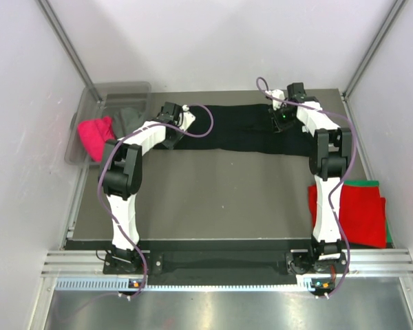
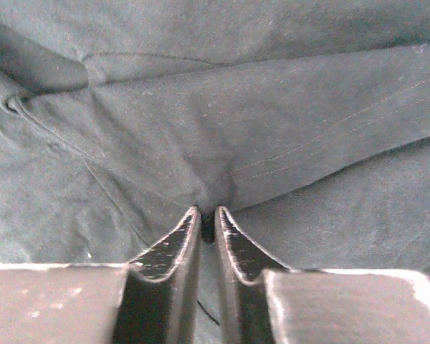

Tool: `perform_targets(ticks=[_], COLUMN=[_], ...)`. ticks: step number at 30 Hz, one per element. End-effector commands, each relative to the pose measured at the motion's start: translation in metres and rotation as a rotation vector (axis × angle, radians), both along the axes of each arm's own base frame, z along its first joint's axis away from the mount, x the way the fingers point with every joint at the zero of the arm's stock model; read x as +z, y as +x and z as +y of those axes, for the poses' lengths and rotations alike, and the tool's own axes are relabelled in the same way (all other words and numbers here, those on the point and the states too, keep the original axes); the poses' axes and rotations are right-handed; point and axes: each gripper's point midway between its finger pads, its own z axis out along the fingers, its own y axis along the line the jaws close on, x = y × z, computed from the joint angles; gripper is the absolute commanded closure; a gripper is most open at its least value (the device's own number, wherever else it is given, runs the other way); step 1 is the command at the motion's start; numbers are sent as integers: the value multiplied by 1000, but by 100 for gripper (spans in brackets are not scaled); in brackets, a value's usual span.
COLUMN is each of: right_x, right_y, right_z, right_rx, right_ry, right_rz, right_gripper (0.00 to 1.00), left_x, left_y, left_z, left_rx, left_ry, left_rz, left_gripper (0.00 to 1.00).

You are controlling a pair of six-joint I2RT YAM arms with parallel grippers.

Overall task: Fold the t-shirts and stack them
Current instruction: Fold the tshirt

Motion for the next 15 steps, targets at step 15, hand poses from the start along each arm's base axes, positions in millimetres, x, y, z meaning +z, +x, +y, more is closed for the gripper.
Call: perform_targets(ticks=[15], right_x=[119], right_y=[94], right_z=[74], right_rx=[58], right_ry=[-114], right_rz=[-505], right_gripper=[90], left_x=[26], left_y=[3], left_z=[-6], left_rx=[-5], left_ry=[-42], left_rz=[-59], left_gripper=[59])
